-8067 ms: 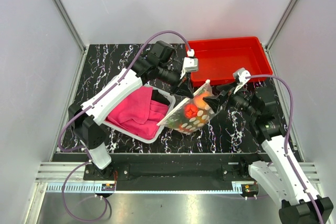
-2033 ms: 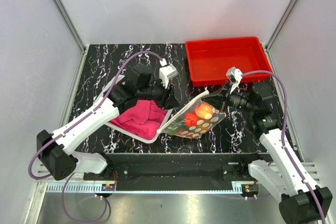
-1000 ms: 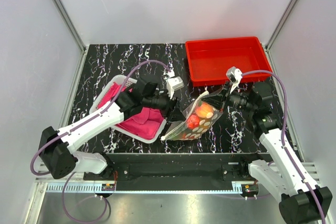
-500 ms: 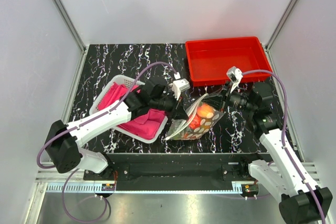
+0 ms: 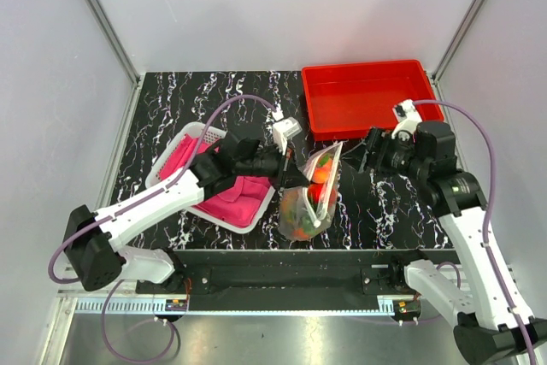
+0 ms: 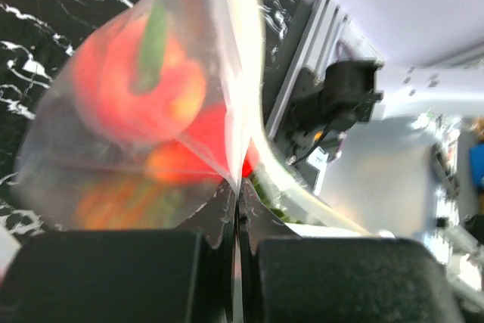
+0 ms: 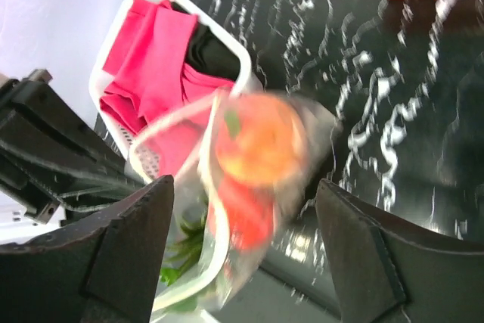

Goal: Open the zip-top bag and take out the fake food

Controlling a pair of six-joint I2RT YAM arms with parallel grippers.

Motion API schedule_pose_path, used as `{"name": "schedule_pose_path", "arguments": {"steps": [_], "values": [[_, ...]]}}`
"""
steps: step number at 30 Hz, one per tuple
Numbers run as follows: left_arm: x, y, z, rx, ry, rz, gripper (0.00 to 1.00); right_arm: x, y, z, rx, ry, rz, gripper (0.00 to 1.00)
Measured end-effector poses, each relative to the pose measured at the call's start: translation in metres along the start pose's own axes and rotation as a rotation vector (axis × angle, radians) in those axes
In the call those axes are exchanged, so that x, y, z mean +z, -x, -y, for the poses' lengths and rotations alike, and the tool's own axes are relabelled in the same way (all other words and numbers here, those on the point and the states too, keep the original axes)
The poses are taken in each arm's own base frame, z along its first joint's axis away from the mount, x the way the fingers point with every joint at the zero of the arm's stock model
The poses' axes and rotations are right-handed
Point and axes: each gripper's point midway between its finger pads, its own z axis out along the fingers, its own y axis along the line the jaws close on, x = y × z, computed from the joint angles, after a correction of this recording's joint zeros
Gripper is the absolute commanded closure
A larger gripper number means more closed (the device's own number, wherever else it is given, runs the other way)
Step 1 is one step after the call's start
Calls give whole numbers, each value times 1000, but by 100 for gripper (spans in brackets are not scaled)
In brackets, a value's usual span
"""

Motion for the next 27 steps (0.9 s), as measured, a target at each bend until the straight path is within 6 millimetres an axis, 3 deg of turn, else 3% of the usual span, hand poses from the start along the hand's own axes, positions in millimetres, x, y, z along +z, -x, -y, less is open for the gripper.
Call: {"name": "schedule_pose_path", "arguments": {"steps": [5,9,11,13,16,17,18,21,27], "values": [[0,2,5,-79,-13,57,100,-26,-11,-9,91,-11,4,11],[4,3,13,-112,-34,75,100,-26,-29,-18,166,52,-48,15],[5,4,16,-119,-43,88,100,-18,-43,-12,211,56,-93,29],[7,5,17,-130,-51,104,100,-13,-54,-6,244,45,-127,35],[11,2,14,-154,-43,113,100,-4,-66,2,283,25,-172,62],[11,1,13,-163,-38,113,100,-2,-68,3,285,23,-183,79],[12,1,12,-170,-31,115,100,0,-70,4,283,22,-192,85],[13,2,5,-191,6,132,100,6,-76,10,288,-11,-226,99],[3,3,-16,-229,140,204,100,5,-87,44,283,-206,-247,100]]}}
